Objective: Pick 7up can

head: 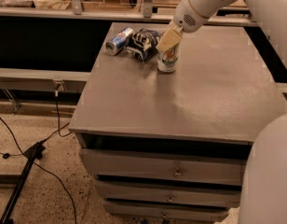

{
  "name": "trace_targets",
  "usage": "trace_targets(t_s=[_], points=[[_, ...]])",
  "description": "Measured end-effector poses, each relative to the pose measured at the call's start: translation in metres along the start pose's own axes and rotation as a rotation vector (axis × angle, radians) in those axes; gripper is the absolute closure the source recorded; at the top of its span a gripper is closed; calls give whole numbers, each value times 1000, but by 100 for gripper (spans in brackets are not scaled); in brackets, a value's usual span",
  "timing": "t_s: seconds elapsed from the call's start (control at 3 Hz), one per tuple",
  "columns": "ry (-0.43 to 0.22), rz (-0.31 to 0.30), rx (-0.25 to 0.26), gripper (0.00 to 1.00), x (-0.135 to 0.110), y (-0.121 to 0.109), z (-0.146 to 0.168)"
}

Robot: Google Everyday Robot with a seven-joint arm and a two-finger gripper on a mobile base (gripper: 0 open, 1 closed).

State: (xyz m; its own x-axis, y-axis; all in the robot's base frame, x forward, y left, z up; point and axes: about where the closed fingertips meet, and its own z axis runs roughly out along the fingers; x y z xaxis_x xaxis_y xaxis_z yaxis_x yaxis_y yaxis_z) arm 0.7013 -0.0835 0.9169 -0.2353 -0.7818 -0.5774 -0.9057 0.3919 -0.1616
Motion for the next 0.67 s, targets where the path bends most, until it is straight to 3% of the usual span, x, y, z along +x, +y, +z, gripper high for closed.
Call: trace_targets(t_s=[0.33,0.67], points=[[-79,-30,-34,100,-30,11,-27],[-180,-97,-13,100,-76,20,-87]])
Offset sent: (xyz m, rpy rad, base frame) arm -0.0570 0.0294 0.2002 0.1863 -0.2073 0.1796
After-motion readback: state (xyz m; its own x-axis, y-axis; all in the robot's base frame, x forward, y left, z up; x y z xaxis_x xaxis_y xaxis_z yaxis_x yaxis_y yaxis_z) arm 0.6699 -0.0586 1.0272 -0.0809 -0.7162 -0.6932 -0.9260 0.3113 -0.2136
